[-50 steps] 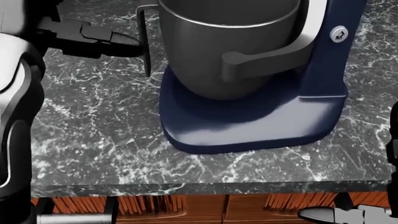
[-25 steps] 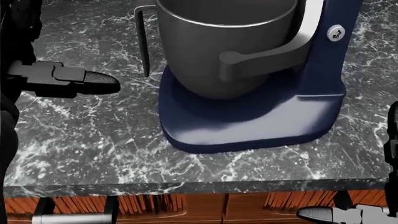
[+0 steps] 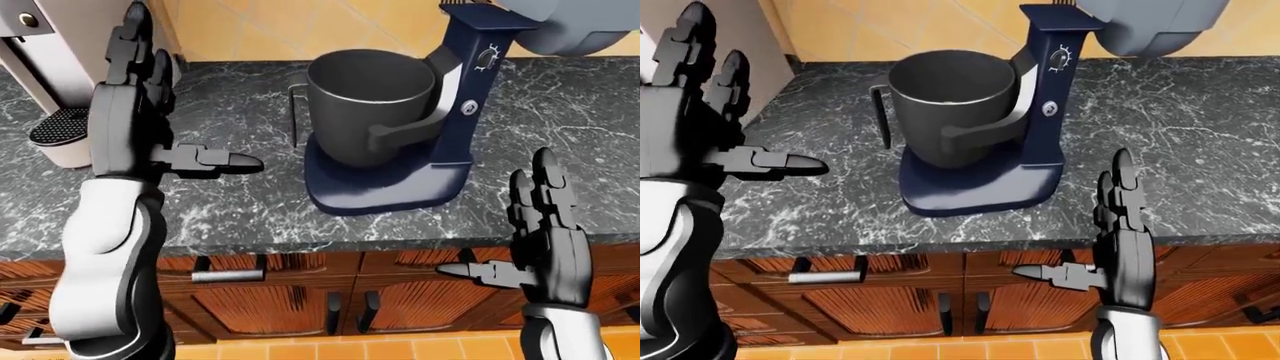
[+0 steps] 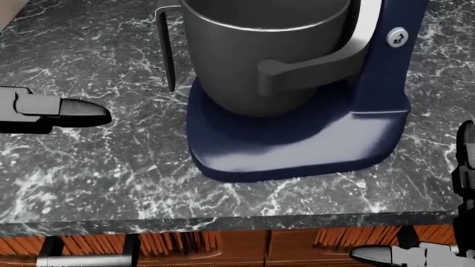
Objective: Place the cake in the stand mixer bowl.
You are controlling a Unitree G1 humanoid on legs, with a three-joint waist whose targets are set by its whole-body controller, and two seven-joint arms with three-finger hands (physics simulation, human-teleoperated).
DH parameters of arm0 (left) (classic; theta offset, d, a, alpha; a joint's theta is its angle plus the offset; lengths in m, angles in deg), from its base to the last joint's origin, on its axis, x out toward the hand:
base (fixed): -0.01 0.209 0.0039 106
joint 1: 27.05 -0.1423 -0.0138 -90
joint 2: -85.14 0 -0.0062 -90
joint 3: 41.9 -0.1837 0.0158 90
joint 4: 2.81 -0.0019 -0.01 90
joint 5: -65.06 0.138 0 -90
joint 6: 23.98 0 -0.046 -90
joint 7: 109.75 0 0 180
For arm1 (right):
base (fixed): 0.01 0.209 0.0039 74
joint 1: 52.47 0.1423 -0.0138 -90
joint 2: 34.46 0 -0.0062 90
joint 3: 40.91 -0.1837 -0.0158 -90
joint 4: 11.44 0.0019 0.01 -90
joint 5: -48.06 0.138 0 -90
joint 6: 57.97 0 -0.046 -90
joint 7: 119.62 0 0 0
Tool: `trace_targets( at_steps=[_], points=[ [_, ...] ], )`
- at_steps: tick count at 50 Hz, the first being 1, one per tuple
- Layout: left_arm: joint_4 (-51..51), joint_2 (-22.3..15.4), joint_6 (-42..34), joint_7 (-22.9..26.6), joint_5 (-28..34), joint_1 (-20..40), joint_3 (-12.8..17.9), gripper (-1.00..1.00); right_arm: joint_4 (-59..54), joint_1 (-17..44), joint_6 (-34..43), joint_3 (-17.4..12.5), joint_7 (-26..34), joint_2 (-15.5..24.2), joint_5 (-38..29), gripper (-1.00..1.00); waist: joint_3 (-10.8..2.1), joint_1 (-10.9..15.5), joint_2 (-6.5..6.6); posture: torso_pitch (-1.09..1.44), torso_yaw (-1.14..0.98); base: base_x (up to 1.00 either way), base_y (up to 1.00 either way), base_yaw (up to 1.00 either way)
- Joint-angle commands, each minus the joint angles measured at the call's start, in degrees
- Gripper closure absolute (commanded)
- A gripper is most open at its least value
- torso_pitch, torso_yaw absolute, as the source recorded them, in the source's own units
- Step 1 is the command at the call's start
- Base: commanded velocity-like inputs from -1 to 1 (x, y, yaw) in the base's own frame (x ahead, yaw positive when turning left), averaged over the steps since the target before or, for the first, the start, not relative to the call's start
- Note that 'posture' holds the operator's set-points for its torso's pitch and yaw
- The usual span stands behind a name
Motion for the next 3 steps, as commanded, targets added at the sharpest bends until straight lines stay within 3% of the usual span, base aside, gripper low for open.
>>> trace_targets(
  at_steps=[1, 3],
  points=[
    [1.48, -0.62, 1.65, 0.45, 1.56, 1.62, 0.2, -1.0, 2.46, 0.71, -1.45, 0.02, -0.19, 0.33, 0.07, -1.0, -0.98, -0.03, 0.01, 0.0, 0.0, 0.0, 0.0, 0.0],
    [1.11, -0.85, 2.39, 1.14, 3.28, 1.69, -0.21, -1.0, 2.19, 0.75, -1.64, -0.05, -0.15, 0.37, 0.15, -1.0, -0.97, 0.0, -0.03, 0.0, 0.0, 0.0, 0.0, 0.0]
  ],
)
